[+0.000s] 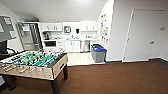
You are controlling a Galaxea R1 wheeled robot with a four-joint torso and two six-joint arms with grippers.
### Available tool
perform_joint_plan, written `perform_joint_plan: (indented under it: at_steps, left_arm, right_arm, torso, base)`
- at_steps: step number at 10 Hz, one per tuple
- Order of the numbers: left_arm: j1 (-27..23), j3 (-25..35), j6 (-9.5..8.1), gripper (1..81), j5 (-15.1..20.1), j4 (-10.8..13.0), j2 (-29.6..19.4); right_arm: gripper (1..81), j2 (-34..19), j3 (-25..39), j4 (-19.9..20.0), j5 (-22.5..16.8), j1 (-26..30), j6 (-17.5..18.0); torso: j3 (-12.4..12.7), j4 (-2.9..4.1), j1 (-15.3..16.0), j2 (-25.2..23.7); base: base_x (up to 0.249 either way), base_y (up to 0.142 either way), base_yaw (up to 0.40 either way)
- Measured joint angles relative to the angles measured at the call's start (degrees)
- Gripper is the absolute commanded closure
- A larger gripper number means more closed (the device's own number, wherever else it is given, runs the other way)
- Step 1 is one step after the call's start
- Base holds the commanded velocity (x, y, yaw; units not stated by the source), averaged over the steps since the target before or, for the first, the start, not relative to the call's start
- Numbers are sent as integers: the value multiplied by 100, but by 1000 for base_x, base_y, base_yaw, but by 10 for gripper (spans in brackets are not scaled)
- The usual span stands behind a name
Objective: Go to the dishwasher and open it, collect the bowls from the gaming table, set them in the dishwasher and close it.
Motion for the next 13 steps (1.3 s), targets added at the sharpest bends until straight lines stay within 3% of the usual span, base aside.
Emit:
perform_joint_plan:
  at_steps: [13]
  left_arm:
    - [2, -44, 0, 10, 0, 0, 48]
  right_arm:
    - [10, 50, -119, -11, 4, 41, 0]
  torso:
    - [0, 0, 1, 0]
  base:
    - [209, 0, 0]
